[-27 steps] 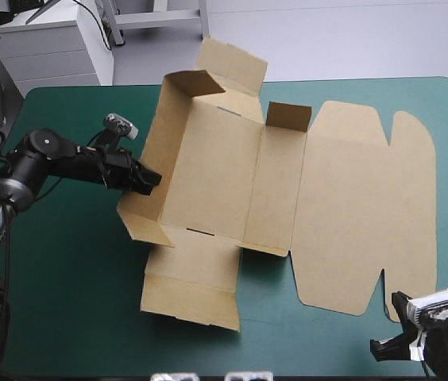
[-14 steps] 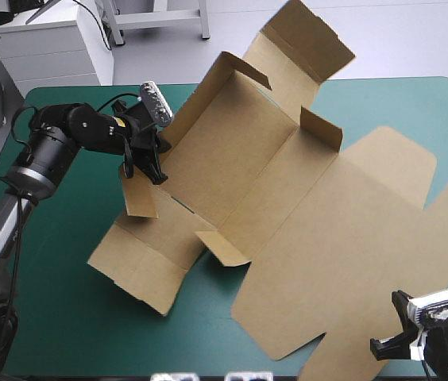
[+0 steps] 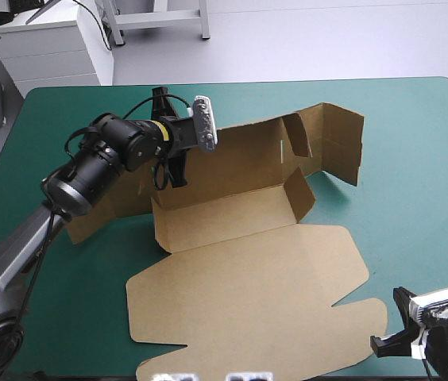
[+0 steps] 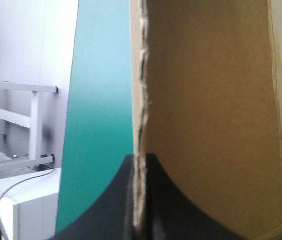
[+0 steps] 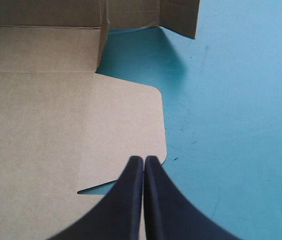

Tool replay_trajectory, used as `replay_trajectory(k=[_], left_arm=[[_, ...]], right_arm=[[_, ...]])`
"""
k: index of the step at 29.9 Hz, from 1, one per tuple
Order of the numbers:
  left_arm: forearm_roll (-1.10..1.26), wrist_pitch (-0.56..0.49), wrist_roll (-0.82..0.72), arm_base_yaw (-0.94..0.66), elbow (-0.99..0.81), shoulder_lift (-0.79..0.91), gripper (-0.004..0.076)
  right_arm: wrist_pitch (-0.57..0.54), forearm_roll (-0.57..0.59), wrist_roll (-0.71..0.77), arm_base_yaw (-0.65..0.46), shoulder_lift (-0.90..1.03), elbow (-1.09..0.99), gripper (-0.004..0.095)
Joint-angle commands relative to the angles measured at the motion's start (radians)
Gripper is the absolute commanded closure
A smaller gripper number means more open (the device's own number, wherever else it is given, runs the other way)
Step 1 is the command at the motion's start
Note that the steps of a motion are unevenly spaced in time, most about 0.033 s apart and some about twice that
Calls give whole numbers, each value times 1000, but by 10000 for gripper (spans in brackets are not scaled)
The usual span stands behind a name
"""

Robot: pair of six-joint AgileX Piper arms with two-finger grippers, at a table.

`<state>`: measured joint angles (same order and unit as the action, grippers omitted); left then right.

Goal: Fold the box

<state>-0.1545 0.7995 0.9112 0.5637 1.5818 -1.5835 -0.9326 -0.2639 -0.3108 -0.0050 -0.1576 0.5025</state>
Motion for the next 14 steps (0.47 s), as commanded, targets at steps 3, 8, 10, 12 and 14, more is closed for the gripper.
replay_trajectory(k=[3,8,10,12,14], left_arm=[[-187,-114,-61,80,6,45,731],[-206,-180,-61,82,-84,47,731],[-225,-262,-61,82,-144,62,731],[-230,-345,-61,82,-206,88,731],[-233,-419,-61,82,-260,120,731]], right_arm=[[76,-7,-2,4,-17,22,912],[76,-7,-2,4,-17,22,913],[76,-7,-2,4,-17,22,912],[74,-7,-2,4,-17,22,912],[74,-7,-2,4,-17,22,912]])
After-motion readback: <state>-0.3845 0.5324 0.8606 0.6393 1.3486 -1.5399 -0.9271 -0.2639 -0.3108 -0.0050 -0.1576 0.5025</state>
